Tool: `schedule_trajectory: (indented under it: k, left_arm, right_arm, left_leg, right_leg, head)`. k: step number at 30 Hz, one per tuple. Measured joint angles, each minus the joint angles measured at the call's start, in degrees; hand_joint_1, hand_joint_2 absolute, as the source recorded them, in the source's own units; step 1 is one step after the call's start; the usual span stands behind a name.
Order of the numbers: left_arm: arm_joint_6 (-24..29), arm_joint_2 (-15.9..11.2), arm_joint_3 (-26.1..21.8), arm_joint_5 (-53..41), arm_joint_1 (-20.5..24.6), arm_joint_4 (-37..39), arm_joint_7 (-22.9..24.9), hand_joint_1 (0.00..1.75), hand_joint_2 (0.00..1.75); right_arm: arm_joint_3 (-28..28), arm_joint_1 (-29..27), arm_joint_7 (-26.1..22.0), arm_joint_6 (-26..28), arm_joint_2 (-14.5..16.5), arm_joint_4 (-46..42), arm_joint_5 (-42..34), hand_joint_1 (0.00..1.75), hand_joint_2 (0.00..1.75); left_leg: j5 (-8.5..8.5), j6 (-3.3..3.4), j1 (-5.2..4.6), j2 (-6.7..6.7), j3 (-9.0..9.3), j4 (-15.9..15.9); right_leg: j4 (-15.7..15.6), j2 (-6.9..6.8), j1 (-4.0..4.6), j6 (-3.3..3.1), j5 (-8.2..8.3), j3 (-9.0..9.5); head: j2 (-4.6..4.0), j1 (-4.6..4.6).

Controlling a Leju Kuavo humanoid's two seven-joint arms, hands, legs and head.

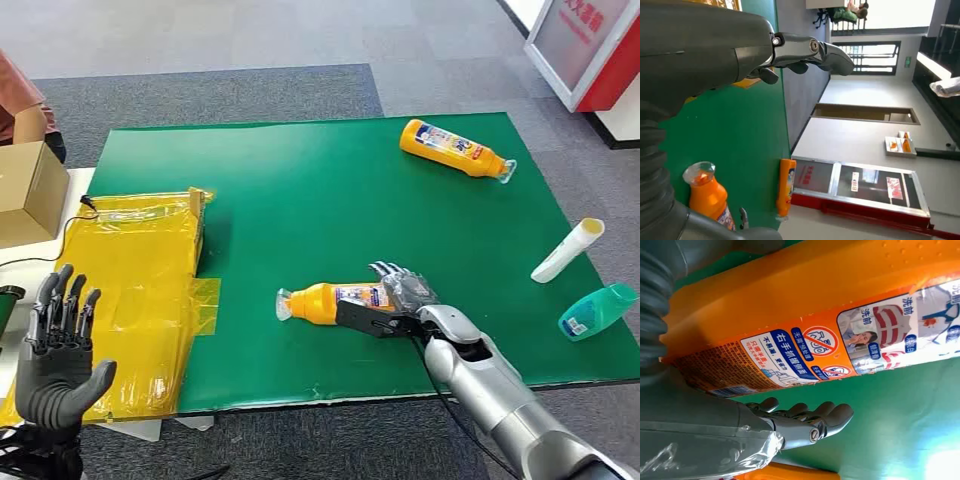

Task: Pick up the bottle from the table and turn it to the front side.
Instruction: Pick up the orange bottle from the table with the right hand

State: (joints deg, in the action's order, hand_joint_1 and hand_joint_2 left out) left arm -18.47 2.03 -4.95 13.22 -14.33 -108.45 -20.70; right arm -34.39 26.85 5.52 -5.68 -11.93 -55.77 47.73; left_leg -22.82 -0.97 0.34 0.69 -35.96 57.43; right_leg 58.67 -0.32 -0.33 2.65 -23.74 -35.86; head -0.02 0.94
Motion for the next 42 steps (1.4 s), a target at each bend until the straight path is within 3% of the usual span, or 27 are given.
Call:
schedule_trajectory:
  k: [4,5,9,12,24,42]
  left_arm:
    - [0.0,-0.16,0.26,-0.03,0.0,0.0,-0.01,0.0,1.75]
    - [0.0,-0.2,0.31,-0.03,0.0,0.0,-0.02,0.0,1.75]
    - [0.08,-0.41,0.56,-0.04,0.0,0.0,-0.21,0.0,1.75]
    - [0.12,-0.51,0.58,-0.04,0.0,0.0,-0.34,0.0,1.75]
    - [0.28,-0.84,0.58,0.16,0.07,0.0,-0.39,0.0,1.75]
    - [0.2,-2.02,0.51,1.81,0.94,0.69,-1.71,0.0,1.75]
  right_arm:
    - [-0.32,0.26,-0.02,-0.01,0.05,0.57,0.13,0.0,1.75]
    - [-0.42,0.33,-0.07,-0.04,0.06,0.7,0.19,0.17,1.75]
    - [-0.87,0.67,-0.5,-0.2,0.09,1.15,0.44,1.27,1.75]
    - [-1.11,0.85,-0.69,-0.25,0.14,1.38,0.5,1.72,1.75]
    - [-1.45,1.28,-2.43,-0.08,0.46,1.65,-1.8,1.75,1.75]
    - [6.32,-3.09,-11.71,-3.28,1.1,-4.45,-27.43,1.75,1.75]
  left_leg:
    - [0.02,0.01,0.0,0.0,0.04,0.0]
    - [0.02,0.02,0.0,0.0,0.04,0.0]
    - [0.04,0.0,0.0,0.0,0.06,0.0]
    - [0.05,-0.01,0.0,0.0,0.06,0.0]
    - [0.07,-0.02,0.0,0.0,0.06,0.0]
    - [0.06,-0.03,0.0,0.0,0.01,0.0]
  right_leg:
    - [0.0,0.0,0.0,0.0,0.01,0.04]
    - [0.0,0.0,0.0,0.0,0.01,0.05]
    - [0.0,0.0,0.0,0.0,0.04,0.05]
    - [0.0,0.0,0.0,0.0,0.04,0.05]
    - [0.0,0.0,0.0,0.0,0.04,0.04]
    - [0.01,0.0,0.0,0.0,0.04,0.0]
  head:
    - [0.0,-0.01]
    - [0.0,0.0]
    - [0.0,-0.01]
    - [0.0,0.0]
    - [0.0,0.0]
    - [0.0,-0.01]
